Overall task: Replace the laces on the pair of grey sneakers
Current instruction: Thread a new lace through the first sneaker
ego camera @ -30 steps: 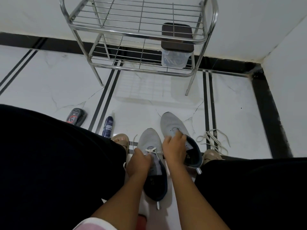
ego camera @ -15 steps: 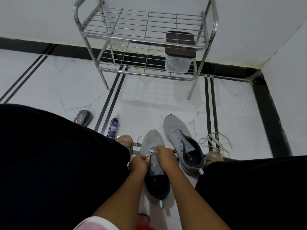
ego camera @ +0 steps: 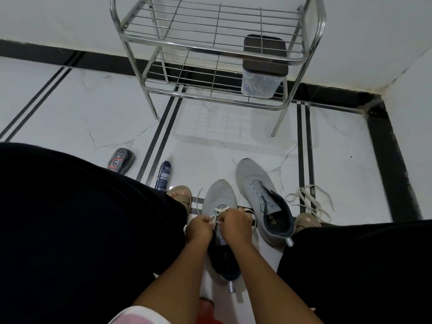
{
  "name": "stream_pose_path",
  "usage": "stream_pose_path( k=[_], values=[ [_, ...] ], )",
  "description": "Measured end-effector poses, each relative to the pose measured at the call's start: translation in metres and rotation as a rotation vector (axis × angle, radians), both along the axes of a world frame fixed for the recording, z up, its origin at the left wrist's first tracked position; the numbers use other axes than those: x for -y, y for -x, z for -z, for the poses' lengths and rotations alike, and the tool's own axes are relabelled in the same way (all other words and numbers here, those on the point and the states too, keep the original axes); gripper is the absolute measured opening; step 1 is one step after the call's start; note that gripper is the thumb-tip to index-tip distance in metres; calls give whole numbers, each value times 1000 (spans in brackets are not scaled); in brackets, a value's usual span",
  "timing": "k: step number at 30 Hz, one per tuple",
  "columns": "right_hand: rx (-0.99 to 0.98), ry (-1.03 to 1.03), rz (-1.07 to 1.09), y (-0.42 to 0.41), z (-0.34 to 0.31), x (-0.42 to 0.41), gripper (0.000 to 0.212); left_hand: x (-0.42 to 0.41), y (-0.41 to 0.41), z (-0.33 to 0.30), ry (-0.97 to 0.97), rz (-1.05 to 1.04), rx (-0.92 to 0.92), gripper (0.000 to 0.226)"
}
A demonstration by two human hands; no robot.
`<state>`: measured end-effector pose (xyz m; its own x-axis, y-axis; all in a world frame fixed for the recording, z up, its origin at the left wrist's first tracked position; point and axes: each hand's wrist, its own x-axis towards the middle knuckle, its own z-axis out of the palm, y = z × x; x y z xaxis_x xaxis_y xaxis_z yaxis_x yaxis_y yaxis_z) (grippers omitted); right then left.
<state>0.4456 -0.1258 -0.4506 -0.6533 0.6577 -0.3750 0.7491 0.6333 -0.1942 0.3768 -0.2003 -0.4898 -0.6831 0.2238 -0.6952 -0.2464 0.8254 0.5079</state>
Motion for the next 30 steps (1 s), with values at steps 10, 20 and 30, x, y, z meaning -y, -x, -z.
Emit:
stream_pose_path(
  k=[10,20,30],
  values=[
    [-113,-131,23,-15,0,8,29,-4,1,2,65,98,-57,17],
    [100,186,413,-45,11,-3,31,-36,91,-77,-469,-924,-64,43],
    [141,216,372,-40,5,-6,32,-19,12,-33,216,597,-100,34]
  ],
)
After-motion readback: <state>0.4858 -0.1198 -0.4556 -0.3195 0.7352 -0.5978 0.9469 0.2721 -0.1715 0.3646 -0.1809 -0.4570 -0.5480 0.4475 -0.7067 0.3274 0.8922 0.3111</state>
